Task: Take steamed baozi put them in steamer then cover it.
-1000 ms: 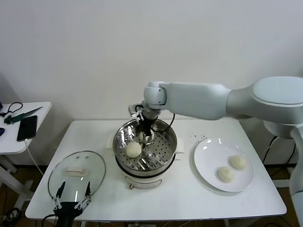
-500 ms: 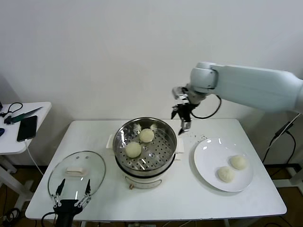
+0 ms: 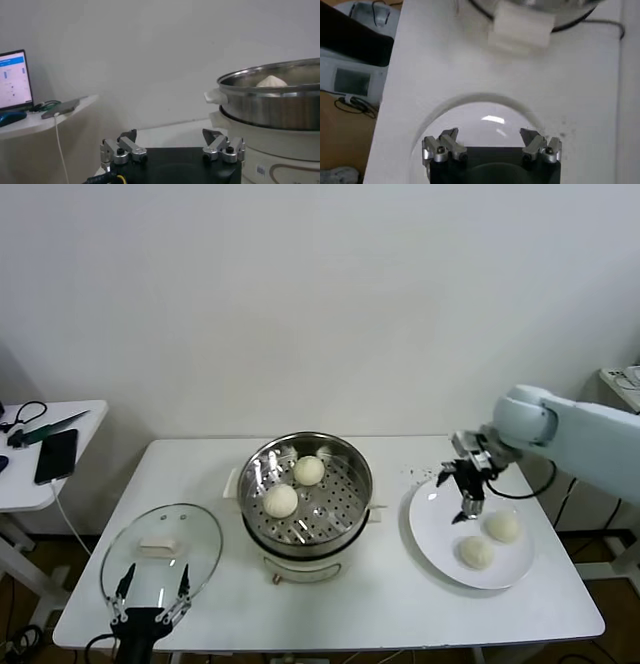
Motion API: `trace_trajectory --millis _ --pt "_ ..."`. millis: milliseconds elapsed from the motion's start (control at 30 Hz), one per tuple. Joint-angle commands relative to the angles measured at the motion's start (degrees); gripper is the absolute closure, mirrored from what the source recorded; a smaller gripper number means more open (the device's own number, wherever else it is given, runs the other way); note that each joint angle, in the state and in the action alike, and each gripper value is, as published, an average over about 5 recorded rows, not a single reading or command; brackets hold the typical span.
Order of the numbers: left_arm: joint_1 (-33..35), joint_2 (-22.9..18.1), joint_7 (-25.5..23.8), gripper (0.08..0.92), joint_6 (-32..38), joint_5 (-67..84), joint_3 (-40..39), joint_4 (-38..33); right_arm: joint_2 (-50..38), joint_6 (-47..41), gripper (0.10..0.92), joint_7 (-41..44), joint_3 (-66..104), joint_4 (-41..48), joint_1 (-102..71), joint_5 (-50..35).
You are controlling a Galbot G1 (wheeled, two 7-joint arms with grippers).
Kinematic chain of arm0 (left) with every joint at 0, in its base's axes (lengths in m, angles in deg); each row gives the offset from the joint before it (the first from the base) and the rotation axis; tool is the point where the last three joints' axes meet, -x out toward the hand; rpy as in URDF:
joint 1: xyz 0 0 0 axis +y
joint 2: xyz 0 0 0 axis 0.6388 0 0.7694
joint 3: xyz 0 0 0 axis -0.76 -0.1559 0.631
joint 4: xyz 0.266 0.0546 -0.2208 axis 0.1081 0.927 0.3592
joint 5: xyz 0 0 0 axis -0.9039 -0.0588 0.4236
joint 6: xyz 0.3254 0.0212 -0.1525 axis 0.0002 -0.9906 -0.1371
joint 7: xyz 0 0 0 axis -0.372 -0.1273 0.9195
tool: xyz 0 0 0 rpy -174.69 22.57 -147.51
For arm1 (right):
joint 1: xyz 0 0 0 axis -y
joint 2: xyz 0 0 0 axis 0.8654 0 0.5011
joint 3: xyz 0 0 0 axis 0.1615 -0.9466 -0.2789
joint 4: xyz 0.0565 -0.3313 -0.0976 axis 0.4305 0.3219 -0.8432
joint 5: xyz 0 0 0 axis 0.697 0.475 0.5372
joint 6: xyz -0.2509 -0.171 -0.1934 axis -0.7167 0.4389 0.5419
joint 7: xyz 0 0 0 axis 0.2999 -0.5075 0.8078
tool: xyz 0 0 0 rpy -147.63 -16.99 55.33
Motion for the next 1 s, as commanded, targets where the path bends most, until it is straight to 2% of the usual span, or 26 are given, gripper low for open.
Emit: trace_trajectory --millis 33,1000 --pt "0.15 -0.04 0.02 0.177 0.06 -0.16 0.20 0.40 -6.39 1.23 0.203 0.69 11.91 2.44 -18.17 10.97" --pt "-0.67 -0.08 -0.09 0.177 -0.12 -0.24 0.39 2.79 1.21 2.75 0.203 -0.19 16.10 9.49 -22.73 14.11"
